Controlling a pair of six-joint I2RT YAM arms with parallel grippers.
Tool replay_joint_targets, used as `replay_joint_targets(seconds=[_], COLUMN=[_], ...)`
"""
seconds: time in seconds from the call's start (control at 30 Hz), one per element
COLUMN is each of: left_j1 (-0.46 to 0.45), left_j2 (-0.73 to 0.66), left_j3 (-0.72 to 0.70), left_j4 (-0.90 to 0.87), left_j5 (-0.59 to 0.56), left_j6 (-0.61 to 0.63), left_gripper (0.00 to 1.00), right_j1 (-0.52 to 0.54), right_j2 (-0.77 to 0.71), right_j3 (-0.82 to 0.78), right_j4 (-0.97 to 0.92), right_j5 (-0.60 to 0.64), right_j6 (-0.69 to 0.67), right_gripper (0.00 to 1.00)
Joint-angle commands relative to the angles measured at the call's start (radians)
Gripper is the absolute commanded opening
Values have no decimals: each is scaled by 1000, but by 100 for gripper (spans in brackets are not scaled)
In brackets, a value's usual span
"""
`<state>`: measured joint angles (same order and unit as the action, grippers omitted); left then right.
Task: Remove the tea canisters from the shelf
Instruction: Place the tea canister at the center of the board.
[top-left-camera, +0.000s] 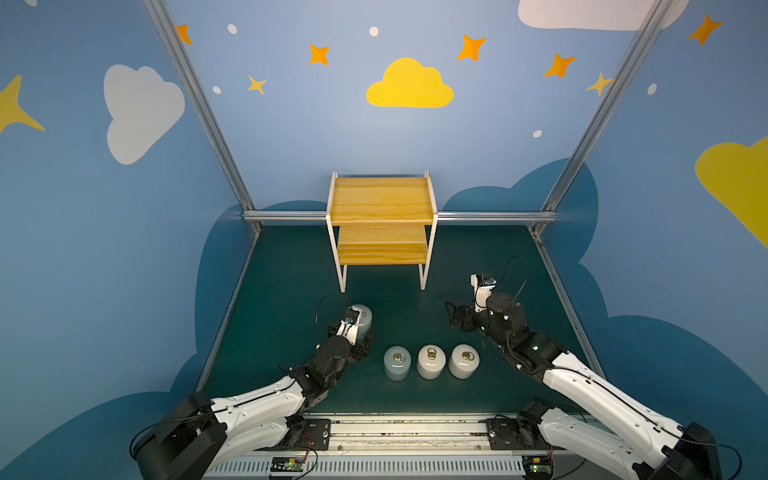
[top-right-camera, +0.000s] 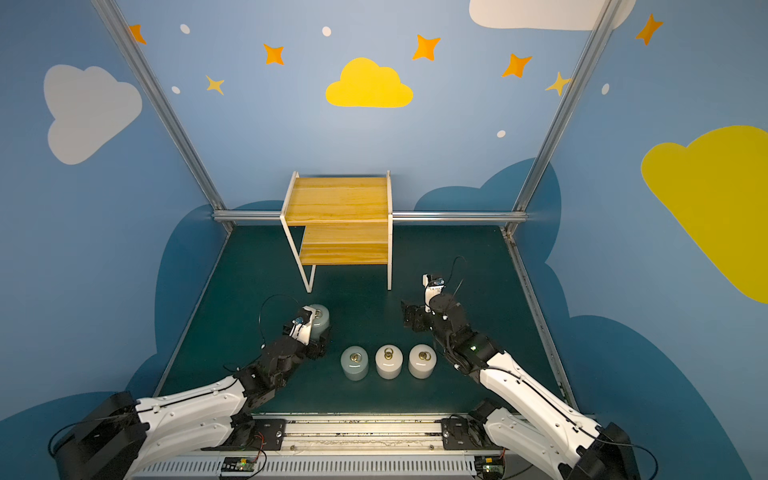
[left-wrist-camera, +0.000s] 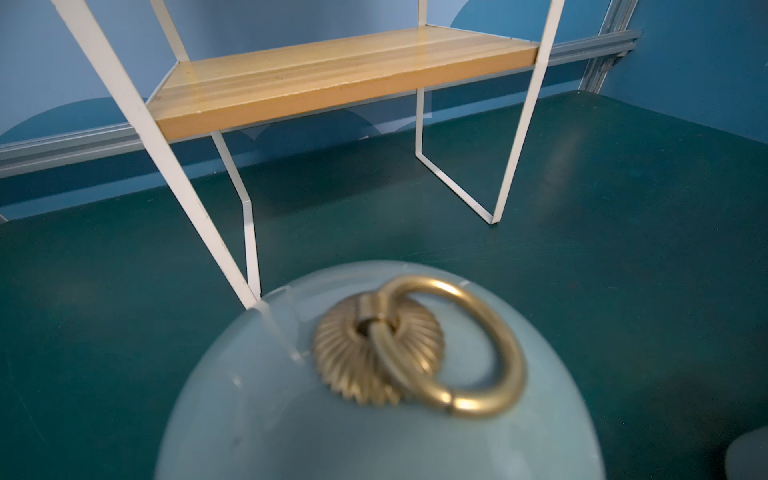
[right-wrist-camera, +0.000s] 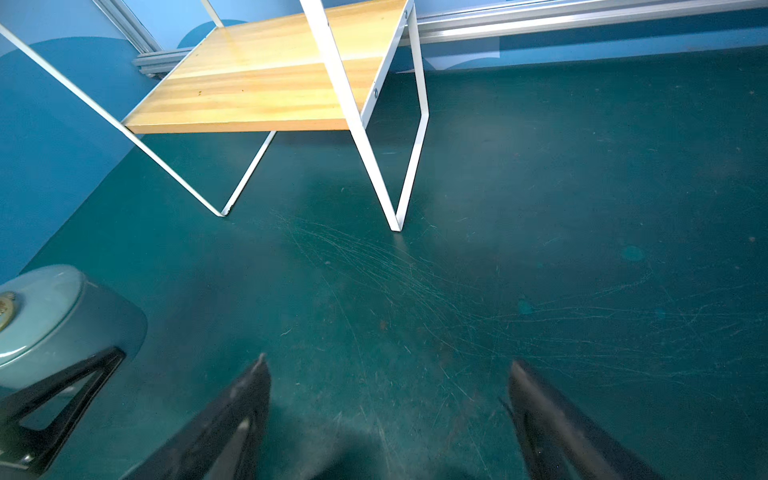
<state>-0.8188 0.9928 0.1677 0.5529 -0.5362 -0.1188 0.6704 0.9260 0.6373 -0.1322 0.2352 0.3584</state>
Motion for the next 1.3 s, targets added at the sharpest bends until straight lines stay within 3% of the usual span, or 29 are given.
replay_joint_targets(seconds=[0.0,0.3,0.63,1.27], left_j1=[-29,-133,-211,-229], left_j2=[-63,-140,-94,79], left_j3=[1,-51,-60,-50], left_j4=[-3,-131,-154,-53], left_j5=[-57,-143,-191,-173], left_j6=[-65,-170,-244,-330], left_gripper=[56,55,54,54], right_j1=[-10,-25,-31,-41], right_j2=[10,19,14,22], right_j3=[13,15,12,7], right_j4=[1,6,4,12], right_j5=[14,4,4,-4], right_j6=[-9,-12,-14,-16], right_gripper=[91,91,91,91])
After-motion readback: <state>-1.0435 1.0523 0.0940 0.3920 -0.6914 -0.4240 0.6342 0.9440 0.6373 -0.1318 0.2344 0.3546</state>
